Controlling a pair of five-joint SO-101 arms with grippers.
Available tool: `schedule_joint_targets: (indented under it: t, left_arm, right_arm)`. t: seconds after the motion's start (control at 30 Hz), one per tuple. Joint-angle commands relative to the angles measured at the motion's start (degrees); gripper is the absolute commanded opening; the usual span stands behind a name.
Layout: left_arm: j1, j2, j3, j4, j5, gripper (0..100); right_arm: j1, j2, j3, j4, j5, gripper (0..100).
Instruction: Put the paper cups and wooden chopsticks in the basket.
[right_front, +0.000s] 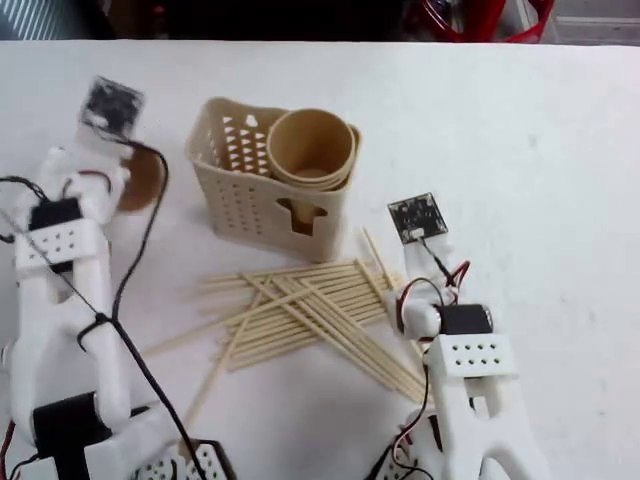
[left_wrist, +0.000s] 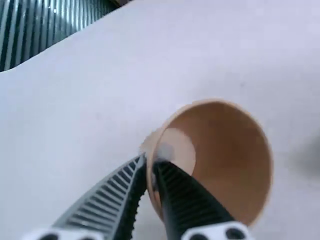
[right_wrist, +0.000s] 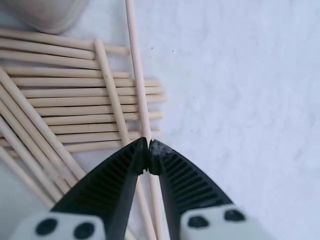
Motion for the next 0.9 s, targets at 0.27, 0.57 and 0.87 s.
schedule_joint_targets:
  t: [0.27,0.57,0.87]
  left_arm:
    - [10.24,-0.92,-57.05,42.20,16.09,2]
    - [31.96,-0.22,-81.85,54.07,24.18,2]
    - [42.33,-0.31,-58.29,45.80,28.04,2]
  right_arm:
    - [4.00,-15.08,4.13,-0.04,0.18,1.7]
    - [4.00,-34.51,10.46,4.35,0.35,1.6]
    - [4.00,-45.41,12.48,8.66,0.53,1.7]
